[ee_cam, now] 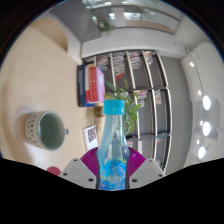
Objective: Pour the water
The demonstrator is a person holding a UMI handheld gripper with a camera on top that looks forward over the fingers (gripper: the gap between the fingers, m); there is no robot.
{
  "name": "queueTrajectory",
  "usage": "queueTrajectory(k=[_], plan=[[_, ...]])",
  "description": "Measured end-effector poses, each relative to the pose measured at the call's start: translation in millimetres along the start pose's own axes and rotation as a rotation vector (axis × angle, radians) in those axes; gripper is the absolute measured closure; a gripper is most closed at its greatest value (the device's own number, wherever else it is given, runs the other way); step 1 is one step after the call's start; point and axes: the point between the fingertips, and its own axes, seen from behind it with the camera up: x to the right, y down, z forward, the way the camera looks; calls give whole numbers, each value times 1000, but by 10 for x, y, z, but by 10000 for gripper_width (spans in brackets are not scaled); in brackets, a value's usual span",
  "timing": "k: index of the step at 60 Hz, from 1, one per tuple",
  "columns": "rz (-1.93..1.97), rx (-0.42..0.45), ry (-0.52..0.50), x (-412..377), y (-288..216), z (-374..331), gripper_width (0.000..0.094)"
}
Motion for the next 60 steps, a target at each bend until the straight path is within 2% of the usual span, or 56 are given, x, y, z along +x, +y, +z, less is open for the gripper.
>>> queueTrajectory(k=[12, 15, 20, 23, 25, 31, 32, 36, 42, 49, 50, 52, 60], plan=[[686, -7, 33, 429, 97, -184, 610], [853, 31, 12, 459, 169, -173, 587], [1123, 38, 0, 419, 364, -186, 587], [1249, 6, 15, 255, 415, -113, 587], [1304, -6, 12, 225, 634, -109, 587], [1415, -56, -2, -89, 946, -10, 587], [1425, -69, 4, -224, 860, 46, 586], [1433, -88, -12, -371, 1097, 136, 587], [1454, -109, -35, -648, 1161, 268, 587], [1469, -111, -55, -863, 1254, 340, 588], [1473, -117, -60, -914, 1269, 341, 561], [1483, -90, -34, -879, 1258, 312, 580], [1469, -90, -20, -885, 1295, 222, 573]])
